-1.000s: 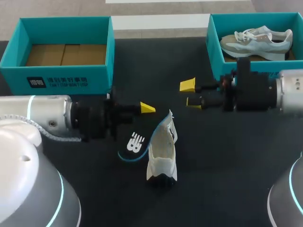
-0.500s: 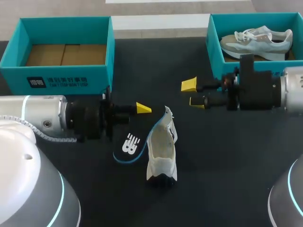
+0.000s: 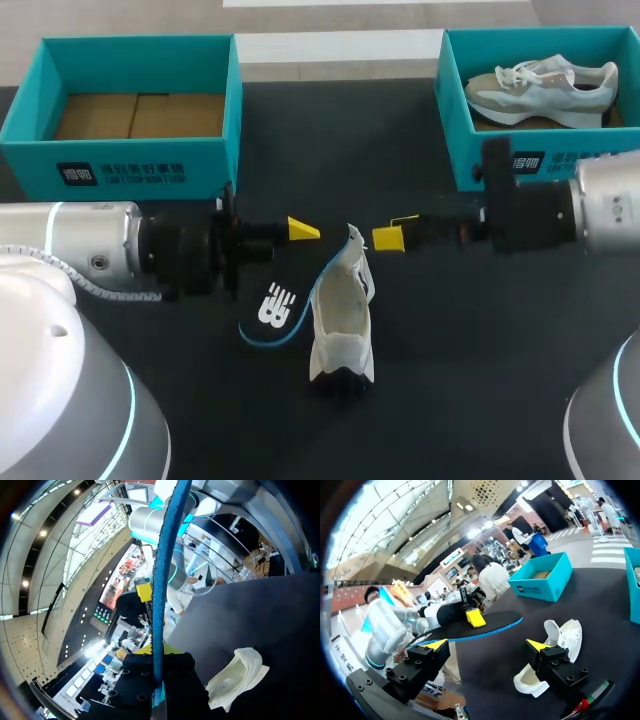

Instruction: Take the shoe out of the shoebox, open the shoe tongue, remove and reinsert the insole, then place the shoe into the shoebox

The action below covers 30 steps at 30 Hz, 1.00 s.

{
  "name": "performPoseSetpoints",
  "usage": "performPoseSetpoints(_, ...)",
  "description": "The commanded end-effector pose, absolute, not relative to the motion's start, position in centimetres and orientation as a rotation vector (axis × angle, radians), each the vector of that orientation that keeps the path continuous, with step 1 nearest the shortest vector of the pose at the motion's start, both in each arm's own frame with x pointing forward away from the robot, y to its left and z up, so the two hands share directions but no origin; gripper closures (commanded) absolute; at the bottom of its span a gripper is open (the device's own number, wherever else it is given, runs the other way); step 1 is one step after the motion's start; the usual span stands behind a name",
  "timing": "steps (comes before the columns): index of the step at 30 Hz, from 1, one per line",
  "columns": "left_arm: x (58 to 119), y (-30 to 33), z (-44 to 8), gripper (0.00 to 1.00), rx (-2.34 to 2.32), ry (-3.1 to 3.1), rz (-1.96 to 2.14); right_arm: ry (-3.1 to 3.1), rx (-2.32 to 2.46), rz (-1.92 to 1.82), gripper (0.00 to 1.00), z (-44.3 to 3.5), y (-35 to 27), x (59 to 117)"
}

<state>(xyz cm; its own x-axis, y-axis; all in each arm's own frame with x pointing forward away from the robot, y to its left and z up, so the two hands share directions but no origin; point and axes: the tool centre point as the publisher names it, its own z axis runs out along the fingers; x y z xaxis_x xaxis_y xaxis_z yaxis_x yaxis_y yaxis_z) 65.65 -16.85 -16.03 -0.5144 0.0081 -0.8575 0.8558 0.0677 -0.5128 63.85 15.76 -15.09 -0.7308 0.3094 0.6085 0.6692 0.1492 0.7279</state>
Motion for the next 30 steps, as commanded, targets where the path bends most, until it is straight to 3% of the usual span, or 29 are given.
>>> performPoseSetpoints(1,65.5,-16.8,-16.0,1.0,0.875,1.647,-1.527,-2.348,-0.346,-1.699,0.0,-15.3,15.8,64.5)
performPoseSetpoints(12,65.5,-16.8,-16.0,1.0,0.875,1.647,-1.527,-2.421,-0.302,-1.731,0.0,-16.2,15.8,65.2)
performPoseSetpoints(30,59.6,-15.5,-22.1,1.0,0.695,1.742,-1.703,-2.939,0.027,-1.51,0.0,-21.5,14.0,66.8)
